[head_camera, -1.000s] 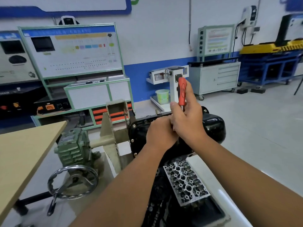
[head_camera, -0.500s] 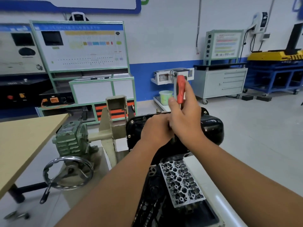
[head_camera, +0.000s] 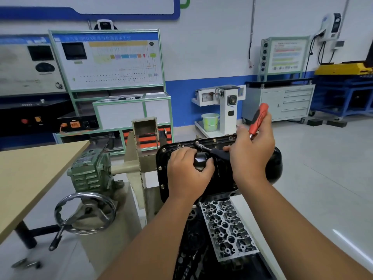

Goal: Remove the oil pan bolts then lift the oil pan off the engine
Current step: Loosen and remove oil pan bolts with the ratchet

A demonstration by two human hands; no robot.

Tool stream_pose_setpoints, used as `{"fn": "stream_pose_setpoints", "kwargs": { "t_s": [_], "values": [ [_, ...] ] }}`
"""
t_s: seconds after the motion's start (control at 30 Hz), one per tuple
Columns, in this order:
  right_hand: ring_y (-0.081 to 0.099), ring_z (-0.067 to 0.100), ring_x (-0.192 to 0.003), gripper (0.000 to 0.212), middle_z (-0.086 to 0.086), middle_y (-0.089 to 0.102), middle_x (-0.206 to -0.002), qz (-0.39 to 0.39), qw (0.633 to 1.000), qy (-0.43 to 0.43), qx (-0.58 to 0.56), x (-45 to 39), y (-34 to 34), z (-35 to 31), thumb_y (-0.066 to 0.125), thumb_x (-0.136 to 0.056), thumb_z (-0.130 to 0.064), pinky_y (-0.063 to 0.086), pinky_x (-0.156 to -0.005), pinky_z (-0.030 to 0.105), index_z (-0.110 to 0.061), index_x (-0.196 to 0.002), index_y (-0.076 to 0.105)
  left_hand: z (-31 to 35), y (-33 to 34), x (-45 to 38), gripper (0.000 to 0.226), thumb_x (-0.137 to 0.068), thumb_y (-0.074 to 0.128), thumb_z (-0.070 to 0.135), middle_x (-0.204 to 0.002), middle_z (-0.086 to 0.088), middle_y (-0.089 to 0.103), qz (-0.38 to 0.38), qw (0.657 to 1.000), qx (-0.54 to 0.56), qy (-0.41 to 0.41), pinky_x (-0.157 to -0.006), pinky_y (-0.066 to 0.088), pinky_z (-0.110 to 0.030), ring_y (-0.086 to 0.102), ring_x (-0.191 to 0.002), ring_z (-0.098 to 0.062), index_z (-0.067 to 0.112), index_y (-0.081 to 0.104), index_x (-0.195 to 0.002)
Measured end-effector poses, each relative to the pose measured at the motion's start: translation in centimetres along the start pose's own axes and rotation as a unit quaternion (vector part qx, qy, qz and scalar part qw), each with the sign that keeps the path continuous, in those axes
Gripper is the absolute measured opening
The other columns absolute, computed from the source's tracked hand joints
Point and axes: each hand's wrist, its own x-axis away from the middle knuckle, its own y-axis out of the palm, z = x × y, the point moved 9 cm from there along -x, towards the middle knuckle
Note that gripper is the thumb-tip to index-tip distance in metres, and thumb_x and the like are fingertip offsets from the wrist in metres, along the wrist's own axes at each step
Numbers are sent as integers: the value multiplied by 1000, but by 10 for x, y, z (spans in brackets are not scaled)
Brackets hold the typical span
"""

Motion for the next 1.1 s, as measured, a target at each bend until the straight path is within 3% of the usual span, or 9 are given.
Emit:
{"fn": "stream_pose_setpoints", "kwargs": {
  "t_s": [0.13, 0.27, 0.43, 0.53, 0.67, 0.77, 0.9, 1.03, 1.1],
  "values": [
    [69, 12, -75, 58, 3, 66, -119, -2, 1000, -4, 22, -8, -1, -3, 56, -101, -11, 64, -70, 47, -24, -155, 41, 1, 0, 0, 32, -82, 68, 42, -91, 3, 65, 0, 1000, 2, 1, -82, 47, -35, 55, -91, -19, 11, 70, -92],
    [70, 32, -107, 63, 9, 63, -132, -22, 999, -8, 44, -8, 5, -6, 55, -101, -13, 60, -89, 52, -25, -159, 35, 4, -1, 0, 31, -86, 61, 40, -91, 1, 65, -6, 1000, 7, 3, -82, 47, -35, 56, -92, -22, 11, 69, -93],
    [63, -3, -74, 68, -28, 65, -90, -30, 996, -63, 50, 2, 15, -18, 53, -96, -18, 56, -68, 22, -23, -160, 34, -1, 1, 0, 30, -94, 48, 33, -93, 2, 64, -19, 1000, 6, -1, -83, 46, -38, 54, -93, -21, 11, 68, -95],
    [69, 13, -86, 68, -44, 61, -98, -12, 999, -47, 14, 5, 13, -15, 54, -97, -16, 62, -78, 44, -27, -160, 33, -3, 3, 1, 33, -95, 45, 30, -95, -1, 66, -16, 1000, 12, -4, -86, 46, -37, 55, -95, -22, 8, 69, -98],
    [72, 23, -101, 66, -4, 65, -132, 61, 998, -1, -18, 0, -9, 0, 54, -97, -13, 62, -85, 50, -35, -157, 38, -5, 2, 5, 35, -97, 44, 23, -105, -3, 70, -5, 999, 30, -12, -94, 49, -36, 58, -105, -21, 5, 72, -107],
    [71, 32, -99, 62, 11, 63, -134, 50, 998, 33, -31, -5, -10, 14, 55, -99, -12, 64, -78, 47, -35, -155, 41, -8, 1, 8, 38, -97, 41, 23, -107, -4, 70, 9, 999, 43, -17, -98, 48, -35, 57, -109, -20, 5, 72, -109],
    [67, 20, -78, 47, 8, 65, -120, 11, 999, 45, -24, -11, 3, 19, 56, -99, -5, 64, -58, 38, -20, -144, 52, -9, 0, 8, 37, -97, 40, 22, -105, -4, 69, 24, 999, 42, -13, -98, 46, -30, 56, -107, -20, 5, 71, -106],
    [68, 26, -115, 56, 4, 64, -134, 27, 1000, 8, 6, -14, -4, 5, 57, -96, -12, 62, -86, 52, -22, -151, 46, -7, 1, 9, 39, -98, 40, 22, -107, -6, 69, 23, 999, 32, -9, -98, 49, -38, 57, -108, -23, 3, 72, -108],
    [67, 28, -117, 63, -17, 64, -130, 23, 1000, -12, 2, -12, -4, -3, 57, -96, -15, 59, -92, 55, -27, -155, 41, -8, -2, 13, 38, -97, 42, 22, -108, -8, 66, 48, 999, 0, -20, -93, 49, -40, 57, -107, -25, 5, 74, -109]
  ]
}}
